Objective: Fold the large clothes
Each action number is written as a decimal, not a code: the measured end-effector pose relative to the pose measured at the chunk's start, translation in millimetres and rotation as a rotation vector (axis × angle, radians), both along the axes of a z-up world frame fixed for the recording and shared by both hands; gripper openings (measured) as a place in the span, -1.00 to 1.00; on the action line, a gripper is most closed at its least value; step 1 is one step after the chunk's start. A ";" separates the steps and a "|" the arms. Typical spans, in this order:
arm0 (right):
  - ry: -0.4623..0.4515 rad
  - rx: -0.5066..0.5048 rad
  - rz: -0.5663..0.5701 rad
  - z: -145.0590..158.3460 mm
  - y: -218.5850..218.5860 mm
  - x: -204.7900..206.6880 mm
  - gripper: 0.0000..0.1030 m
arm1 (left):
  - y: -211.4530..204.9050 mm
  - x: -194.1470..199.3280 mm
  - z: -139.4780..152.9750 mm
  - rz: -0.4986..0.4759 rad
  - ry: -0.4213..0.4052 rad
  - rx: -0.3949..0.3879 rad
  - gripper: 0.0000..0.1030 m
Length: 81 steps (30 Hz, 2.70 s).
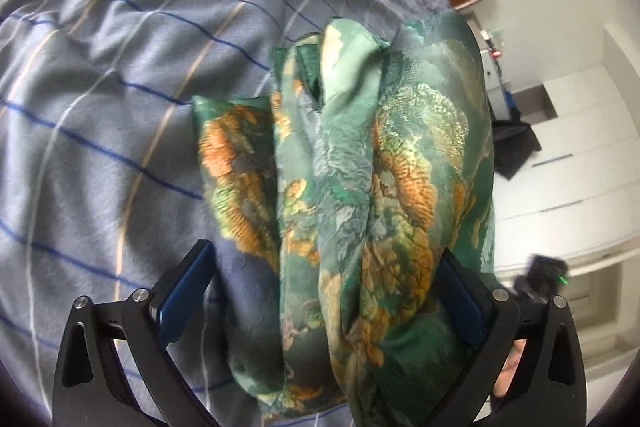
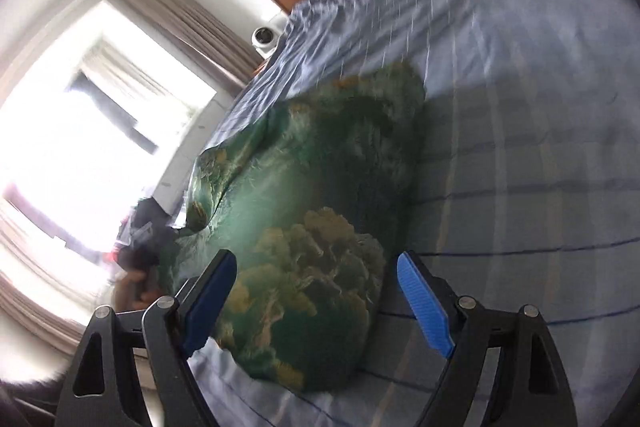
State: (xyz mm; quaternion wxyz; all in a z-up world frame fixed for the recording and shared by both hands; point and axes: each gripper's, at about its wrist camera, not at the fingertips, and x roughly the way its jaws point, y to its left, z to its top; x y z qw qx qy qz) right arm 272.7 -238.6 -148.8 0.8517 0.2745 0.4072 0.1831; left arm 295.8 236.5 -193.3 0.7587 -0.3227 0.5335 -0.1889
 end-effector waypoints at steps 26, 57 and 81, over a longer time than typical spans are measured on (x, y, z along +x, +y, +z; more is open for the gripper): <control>-0.220 -0.104 0.207 51.7 48.2 84.2 0.60 | -57.5 69.7 81.3 -0.044 -0.214 -0.023 0.58; -0.461 -0.644 -0.303 135.2 3.3 -91.2 0.82 | -172.5 -87.6 170.5 0.197 -0.633 0.994 0.99; -0.275 -0.820 -0.256 111.0 95.7 -179.1 0.82 | -219.3 -179.6 153.9 0.152 -0.516 0.823 0.99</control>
